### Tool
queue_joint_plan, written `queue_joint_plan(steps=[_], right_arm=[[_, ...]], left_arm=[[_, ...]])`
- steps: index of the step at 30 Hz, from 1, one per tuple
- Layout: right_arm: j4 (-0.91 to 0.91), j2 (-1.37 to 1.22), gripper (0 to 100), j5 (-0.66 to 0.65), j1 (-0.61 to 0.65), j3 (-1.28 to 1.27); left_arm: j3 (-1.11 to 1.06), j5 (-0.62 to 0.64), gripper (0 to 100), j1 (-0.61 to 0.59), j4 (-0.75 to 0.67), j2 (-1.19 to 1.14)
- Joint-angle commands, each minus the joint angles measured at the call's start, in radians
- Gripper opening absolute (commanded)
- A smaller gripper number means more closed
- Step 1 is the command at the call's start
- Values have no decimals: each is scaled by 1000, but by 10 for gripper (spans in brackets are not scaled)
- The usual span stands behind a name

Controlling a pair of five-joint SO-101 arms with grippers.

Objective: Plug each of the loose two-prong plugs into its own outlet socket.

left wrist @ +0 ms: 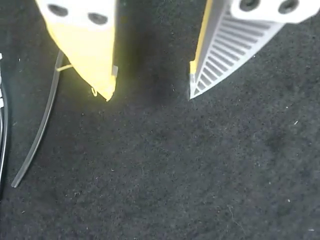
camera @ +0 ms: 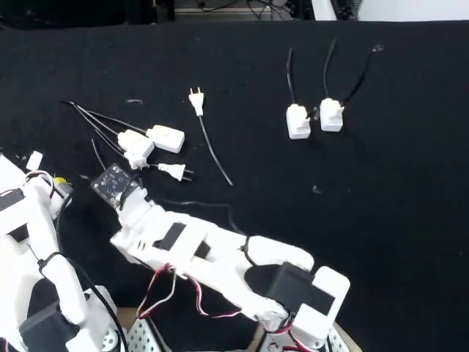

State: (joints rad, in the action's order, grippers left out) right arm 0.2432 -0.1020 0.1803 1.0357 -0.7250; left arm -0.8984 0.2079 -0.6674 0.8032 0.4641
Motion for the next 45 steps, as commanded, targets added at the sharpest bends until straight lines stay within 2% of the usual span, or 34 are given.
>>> queue_joint_plan(steps=[1,5,9,12,15,18,23,26,29,33,39,45], right_arm=[[-20,5,276,0,-25,45],[14,2,235,-3,-23,50],[69,7,5,-112,-23,51],[78,8,48,-209,-25,45],[143,13,8,-304,-25,54],[258,71,11,-457,-28,51],[517,223,11,-749,-124,50],[582,262,11,-887,-221,50],[528,249,11,-911,-278,30],[436,220,31,-904,-292,12],[440,239,284,-841,-290,13],[557,346,310,-821,-287,19]], left_arm=[[50,11,241,-8,-14,21],[50,11,241,-8,-14,21],[50,11,241,-8,-14,21],[50,9,241,-8,-14,21],[48,9,241,-8,-14,21],[47,9,241,-8,-14,21],[47,8,241,-7,-14,21],[45,8,241,-5,-20,21],[10,8,241,-1,-80,20],[-24,6,241,-1,-137,20],[-30,11,241,2,-138,21],[-48,11,241,68,-141,25]])
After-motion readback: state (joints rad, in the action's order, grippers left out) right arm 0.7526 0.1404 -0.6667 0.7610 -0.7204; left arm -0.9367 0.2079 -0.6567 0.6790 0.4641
